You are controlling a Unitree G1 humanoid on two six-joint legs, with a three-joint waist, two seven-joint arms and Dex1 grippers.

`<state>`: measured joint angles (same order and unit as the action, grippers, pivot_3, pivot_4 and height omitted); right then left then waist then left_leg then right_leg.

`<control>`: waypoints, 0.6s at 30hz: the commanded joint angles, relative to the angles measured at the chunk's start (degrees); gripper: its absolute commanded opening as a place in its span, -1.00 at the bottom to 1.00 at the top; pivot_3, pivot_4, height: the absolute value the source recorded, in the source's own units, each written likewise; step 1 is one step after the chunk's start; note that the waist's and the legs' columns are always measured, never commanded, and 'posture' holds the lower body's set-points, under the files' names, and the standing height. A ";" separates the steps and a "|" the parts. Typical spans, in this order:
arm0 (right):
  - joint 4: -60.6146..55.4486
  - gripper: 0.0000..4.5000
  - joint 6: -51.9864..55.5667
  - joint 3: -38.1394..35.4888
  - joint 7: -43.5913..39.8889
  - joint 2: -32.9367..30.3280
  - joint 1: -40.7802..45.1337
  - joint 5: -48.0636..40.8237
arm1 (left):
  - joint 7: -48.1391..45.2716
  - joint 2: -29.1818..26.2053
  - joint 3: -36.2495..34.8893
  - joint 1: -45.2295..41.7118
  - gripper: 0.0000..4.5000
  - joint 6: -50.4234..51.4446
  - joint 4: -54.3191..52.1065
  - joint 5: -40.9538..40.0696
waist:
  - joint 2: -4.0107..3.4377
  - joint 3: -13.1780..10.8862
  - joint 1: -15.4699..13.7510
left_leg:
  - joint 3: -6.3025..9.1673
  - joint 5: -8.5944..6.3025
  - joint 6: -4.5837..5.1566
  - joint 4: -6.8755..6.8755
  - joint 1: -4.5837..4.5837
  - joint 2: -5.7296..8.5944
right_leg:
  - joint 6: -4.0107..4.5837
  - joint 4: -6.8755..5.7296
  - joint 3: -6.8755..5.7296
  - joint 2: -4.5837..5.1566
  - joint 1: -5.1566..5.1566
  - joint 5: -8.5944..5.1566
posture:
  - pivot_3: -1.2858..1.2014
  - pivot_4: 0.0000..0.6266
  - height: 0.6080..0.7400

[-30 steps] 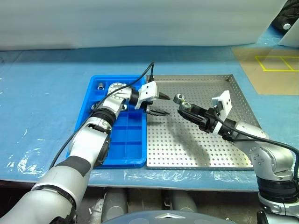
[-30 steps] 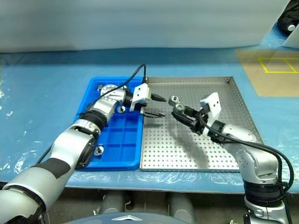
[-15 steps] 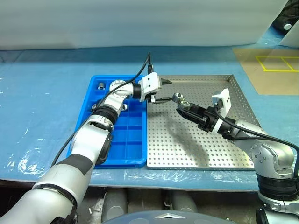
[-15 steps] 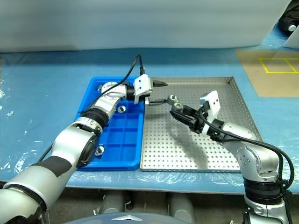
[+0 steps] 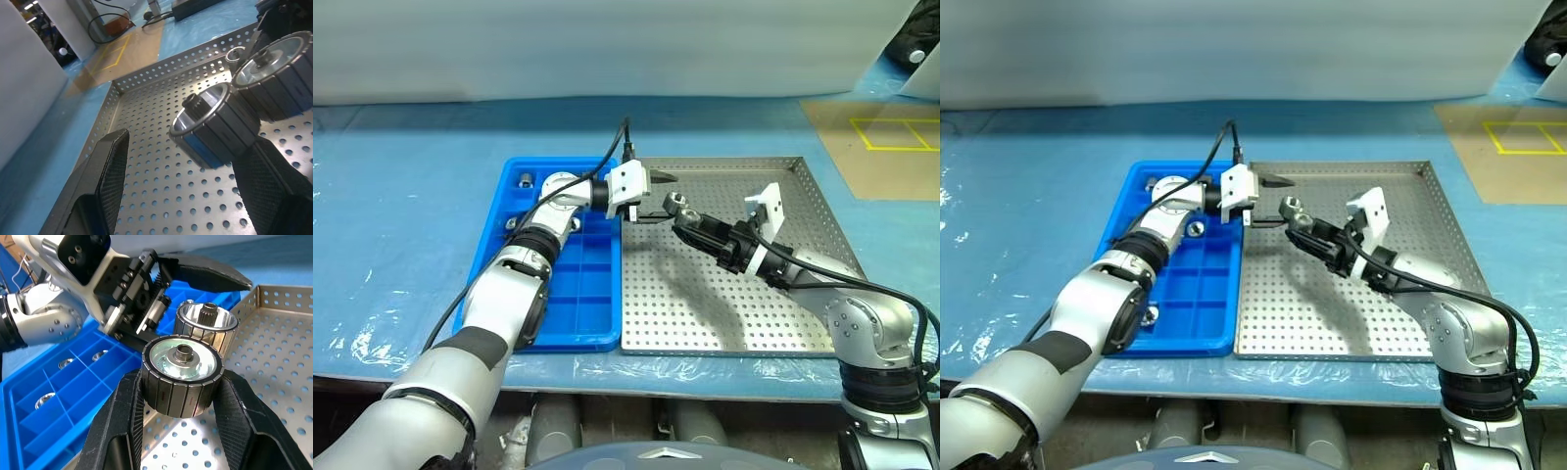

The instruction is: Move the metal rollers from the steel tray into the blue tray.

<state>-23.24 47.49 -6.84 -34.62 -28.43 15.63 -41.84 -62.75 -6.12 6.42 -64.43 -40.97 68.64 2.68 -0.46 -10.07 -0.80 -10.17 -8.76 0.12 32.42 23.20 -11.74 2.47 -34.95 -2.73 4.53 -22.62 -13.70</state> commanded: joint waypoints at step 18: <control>-0.14 -0.27 -0.96 2.26 -1.12 -0.21 1.58 0.32 | -1.84 0.56 -0.68 -0.12 -0.36 -0.80 -2.20 -1.32 | 0.00 0.00 -0.05 | 0.00 0.00 0.00 0.00 0.00 0.00 | 0.00 -0.03 0.00 0.00 -0.01 0.00 | -0.26 -0.52 1.00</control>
<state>-22.87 47.39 -5.37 -34.99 -28.63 16.25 -41.41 -66.70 -6.25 6.32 -63.34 -41.39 68.76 1.95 -0.46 -10.08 -0.85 -10.17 -8.76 0.12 32.43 23.21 -11.74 2.47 -34.99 -2.72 4.53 -22.63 -13.70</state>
